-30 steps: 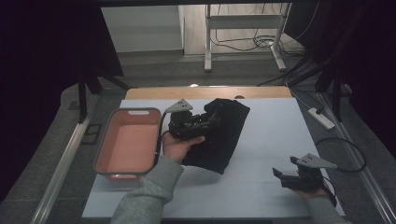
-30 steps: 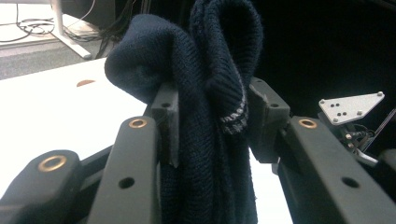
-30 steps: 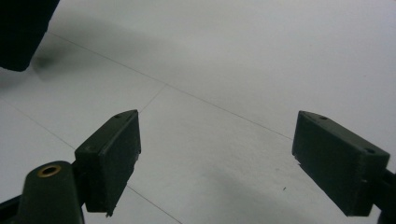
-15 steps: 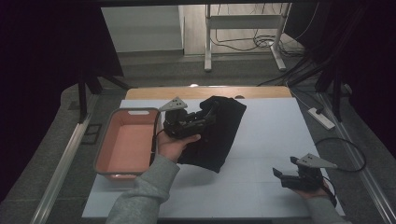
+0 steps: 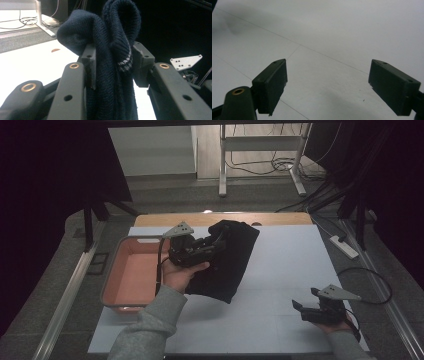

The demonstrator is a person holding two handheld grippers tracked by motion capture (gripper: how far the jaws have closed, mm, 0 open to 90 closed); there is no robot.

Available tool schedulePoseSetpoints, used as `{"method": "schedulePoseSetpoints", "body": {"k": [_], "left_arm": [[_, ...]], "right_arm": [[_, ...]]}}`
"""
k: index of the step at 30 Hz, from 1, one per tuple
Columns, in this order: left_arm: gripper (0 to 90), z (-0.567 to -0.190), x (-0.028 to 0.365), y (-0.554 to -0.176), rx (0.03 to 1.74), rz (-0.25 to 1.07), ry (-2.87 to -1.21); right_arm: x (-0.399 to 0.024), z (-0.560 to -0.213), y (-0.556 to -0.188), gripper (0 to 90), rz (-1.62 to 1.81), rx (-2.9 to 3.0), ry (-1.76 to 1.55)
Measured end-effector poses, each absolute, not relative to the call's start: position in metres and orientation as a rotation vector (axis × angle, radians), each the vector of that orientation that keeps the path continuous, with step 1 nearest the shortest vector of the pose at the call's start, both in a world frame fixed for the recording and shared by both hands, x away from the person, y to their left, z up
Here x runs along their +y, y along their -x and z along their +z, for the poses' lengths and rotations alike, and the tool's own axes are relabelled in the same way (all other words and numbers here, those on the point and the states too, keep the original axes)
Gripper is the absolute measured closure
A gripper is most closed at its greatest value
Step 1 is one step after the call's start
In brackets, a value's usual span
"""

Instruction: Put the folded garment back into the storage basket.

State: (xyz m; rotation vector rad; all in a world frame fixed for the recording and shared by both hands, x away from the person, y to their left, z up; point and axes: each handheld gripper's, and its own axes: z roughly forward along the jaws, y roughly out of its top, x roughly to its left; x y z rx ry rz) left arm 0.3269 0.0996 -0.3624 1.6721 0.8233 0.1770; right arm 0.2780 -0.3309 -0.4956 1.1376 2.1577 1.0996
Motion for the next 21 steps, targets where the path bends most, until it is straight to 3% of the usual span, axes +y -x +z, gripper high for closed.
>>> {"method": "schedulePoseSetpoints", "body": {"k": [21], "left_arm": [[61.4,-0.355,0.118,-0.321,0.844,0.225,-1.656]], "right_arm": [[-0.331,-0.496,-0.278,16.4,1.093,2.156,-1.139]]}}
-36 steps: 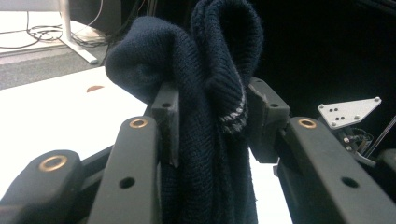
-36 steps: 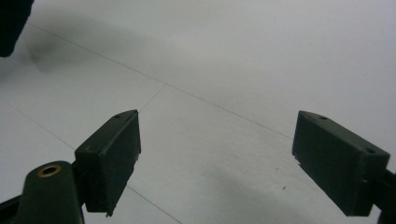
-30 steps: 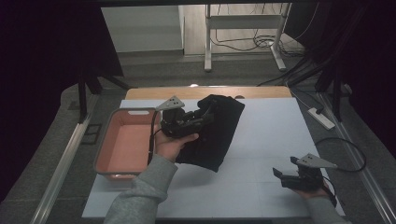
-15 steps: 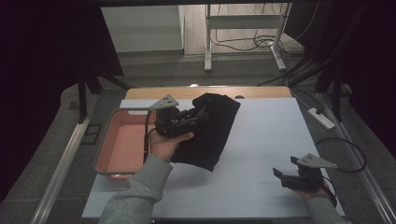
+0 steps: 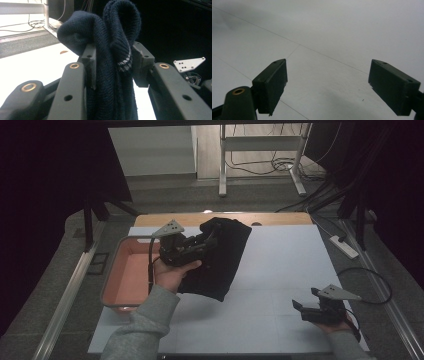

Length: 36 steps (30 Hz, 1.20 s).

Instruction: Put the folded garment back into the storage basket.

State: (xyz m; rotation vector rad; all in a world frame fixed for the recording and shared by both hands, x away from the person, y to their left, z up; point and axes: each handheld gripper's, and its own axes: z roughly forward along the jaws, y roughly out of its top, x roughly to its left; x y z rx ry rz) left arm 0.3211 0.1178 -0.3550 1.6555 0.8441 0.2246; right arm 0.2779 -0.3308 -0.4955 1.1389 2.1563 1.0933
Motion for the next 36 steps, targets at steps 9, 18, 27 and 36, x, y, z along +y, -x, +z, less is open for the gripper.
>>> {"method": "schedulePoseSetpoints", "body": {"k": [9,18,27,36], "left_arm": [[61.5,-0.352,0.125,-0.318,0.853,0.236,-1.645],[61.7,-0.35,0.132,-0.316,0.861,0.248,-1.634],[61.9,-0.344,0.143,-0.312,0.869,0.271,-1.619],[62.1,-0.342,0.153,-0.31,0.88,0.285,-1.605]], "right_arm": [[-0.331,-0.495,-0.278,16.3,1.092,2.156,-1.139],[-0.331,-0.496,-0.278,16.3,1.09,2.158,-1.137],[-0.331,-0.496,-0.278,16.4,1.089,2.158,-1.137],[-0.33,-0.496,-0.278,16.3,1.09,2.159,-1.135]]}}
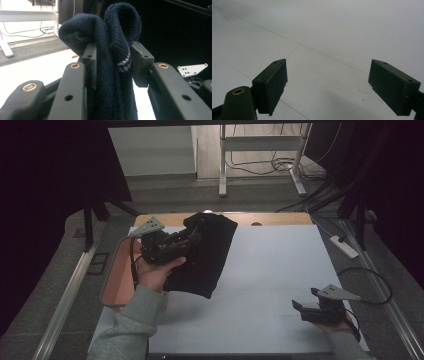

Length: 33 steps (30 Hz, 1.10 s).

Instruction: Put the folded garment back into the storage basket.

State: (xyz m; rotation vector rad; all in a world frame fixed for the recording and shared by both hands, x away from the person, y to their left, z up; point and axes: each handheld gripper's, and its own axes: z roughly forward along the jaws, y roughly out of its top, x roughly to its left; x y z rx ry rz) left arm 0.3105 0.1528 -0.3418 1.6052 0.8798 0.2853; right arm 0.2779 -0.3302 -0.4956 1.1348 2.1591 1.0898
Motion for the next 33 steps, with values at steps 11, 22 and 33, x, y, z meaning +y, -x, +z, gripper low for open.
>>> {"method": "schedulePoseSetpoints", "body": {"k": [11,22,33], "left_arm": [[62.4,-0.339,0.165,-0.309,0.898,0.309,-1.597],[62.9,-0.336,0.174,-0.305,0.901,0.328,-1.594],[63.5,-0.335,0.188,-0.302,0.923,0.344,-1.583]], "right_arm": [[-0.33,-0.496,-0.278,16.2,1.09,2.159,-1.134],[-0.33,-0.496,-0.278,16.2,1.089,2.159,-1.134],[-0.33,-0.496,-0.278,16.2,1.086,2.159,-1.136]]}}
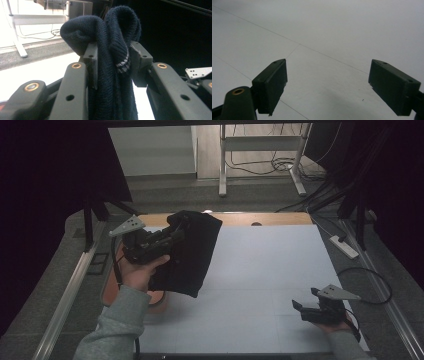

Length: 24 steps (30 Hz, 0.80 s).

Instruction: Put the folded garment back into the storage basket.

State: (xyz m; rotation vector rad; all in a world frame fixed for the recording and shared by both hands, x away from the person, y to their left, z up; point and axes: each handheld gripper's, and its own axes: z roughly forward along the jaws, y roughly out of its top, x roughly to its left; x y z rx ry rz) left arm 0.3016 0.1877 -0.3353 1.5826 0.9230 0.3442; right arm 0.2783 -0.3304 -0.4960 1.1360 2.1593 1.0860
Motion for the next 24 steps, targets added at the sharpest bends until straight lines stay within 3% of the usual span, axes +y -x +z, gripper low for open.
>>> {"method": "schedulePoseSetpoints", "body": {"k": [24], "left_arm": [[64.6,-0.331,0.226,-0.291,0.978,0.391,-1.542]], "right_arm": [[-0.33,-0.497,-0.279,16.3,1.077,2.162,-1.142]]}}
